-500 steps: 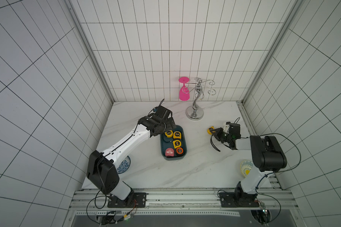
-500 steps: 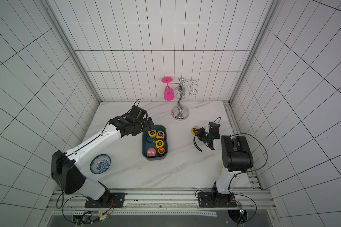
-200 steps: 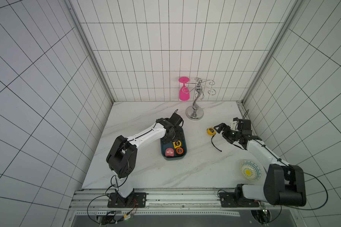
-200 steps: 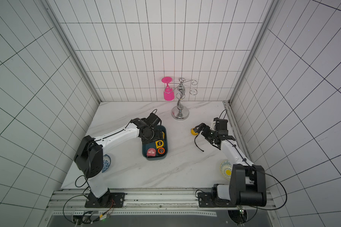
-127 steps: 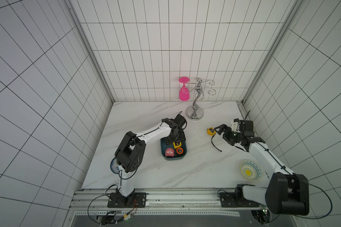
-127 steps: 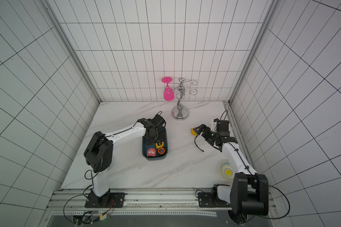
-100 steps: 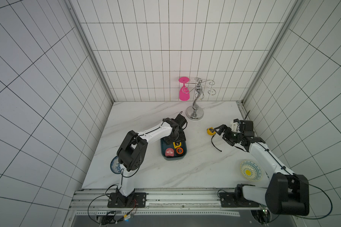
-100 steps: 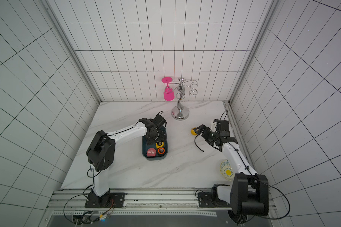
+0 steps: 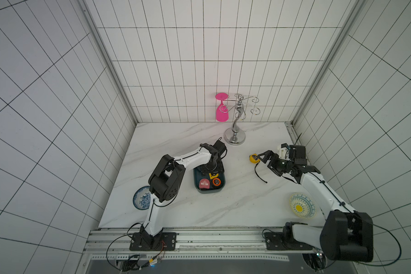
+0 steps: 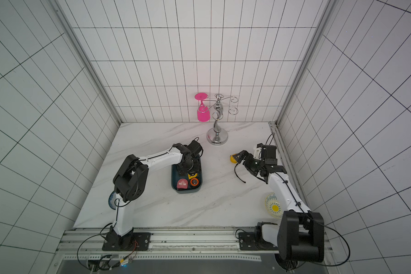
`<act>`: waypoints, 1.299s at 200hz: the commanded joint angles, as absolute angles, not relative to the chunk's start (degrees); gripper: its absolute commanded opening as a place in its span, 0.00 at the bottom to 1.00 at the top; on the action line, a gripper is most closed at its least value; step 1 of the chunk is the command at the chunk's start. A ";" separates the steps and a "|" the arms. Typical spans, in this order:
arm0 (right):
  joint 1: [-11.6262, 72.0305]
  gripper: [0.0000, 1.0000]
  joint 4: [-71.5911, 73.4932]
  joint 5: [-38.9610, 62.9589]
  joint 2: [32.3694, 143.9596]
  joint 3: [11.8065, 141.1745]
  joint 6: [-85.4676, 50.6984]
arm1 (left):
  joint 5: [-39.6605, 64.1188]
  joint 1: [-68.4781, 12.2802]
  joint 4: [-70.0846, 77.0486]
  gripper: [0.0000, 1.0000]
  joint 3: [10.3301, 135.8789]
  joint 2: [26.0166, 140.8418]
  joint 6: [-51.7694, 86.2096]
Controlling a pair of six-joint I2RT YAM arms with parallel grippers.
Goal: Take the tape measure out of the storage box
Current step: Pick up the tape measure from the storage box.
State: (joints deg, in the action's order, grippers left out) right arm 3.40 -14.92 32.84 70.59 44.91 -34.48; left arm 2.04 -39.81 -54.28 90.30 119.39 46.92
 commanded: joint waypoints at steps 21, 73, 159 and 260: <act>3.75 0.99 -15.93 33.93 70.31 48.23 -33.88 | 2.13 -39.90 -54.33 0.75 92.21 121.29 46.23; 4.28 0.99 -15.21 34.98 71.62 48.69 -34.08 | 2.18 -39.41 -54.50 0.62 91.93 121.96 46.08; 9.14 0.99 -12.19 35.60 72.94 49.05 -34.14 | 1.61 -37.78 -55.02 0.00 89.92 114.25 47.59; 19.76 0.99 -2.41 33.88 74.00 48.08 -35.79 | 1.23 -36.34 -56.62 0.00 93.56 101.47 50.68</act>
